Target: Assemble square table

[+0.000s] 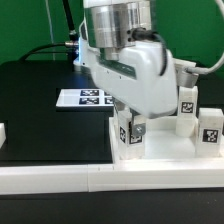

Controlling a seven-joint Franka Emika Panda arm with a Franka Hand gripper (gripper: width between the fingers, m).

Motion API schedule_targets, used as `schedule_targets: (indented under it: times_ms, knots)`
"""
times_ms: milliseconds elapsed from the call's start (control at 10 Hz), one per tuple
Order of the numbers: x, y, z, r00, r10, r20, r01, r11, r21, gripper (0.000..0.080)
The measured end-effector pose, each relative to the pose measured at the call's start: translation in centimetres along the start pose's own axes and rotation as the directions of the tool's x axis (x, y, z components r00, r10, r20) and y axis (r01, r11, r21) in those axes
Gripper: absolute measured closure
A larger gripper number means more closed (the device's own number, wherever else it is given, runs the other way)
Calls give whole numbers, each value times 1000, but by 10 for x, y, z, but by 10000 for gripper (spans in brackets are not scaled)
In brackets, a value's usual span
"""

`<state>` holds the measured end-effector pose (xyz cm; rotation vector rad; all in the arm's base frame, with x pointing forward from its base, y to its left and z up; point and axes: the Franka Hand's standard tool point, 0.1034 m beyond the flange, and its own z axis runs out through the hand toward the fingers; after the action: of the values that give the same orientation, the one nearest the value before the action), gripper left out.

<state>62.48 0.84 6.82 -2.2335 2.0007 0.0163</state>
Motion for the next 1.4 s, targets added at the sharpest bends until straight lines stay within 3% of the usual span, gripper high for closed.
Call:
schedule_targets:
  times_ms: [200,500,800,900,1100,1200,1300,1400]
  knots:
    - [1,0,0,990,142,-3,-142,990,18,509]
    - [2,-1,0,954,301,8,-301,953,22,509]
    - [5,0,0,868,495,34,-496,868,12,509]
    - [7,2,-1,842,539,33,-539,842,-3,507]
    - [8,3,-1,845,534,28,-534,846,-3,505]
    - [7,3,-1,850,525,28,-526,851,-4,432]
    - [7,3,-1,851,524,28,-524,851,-4,432]
    - [7,3,0,853,522,28,-522,853,-3,251]
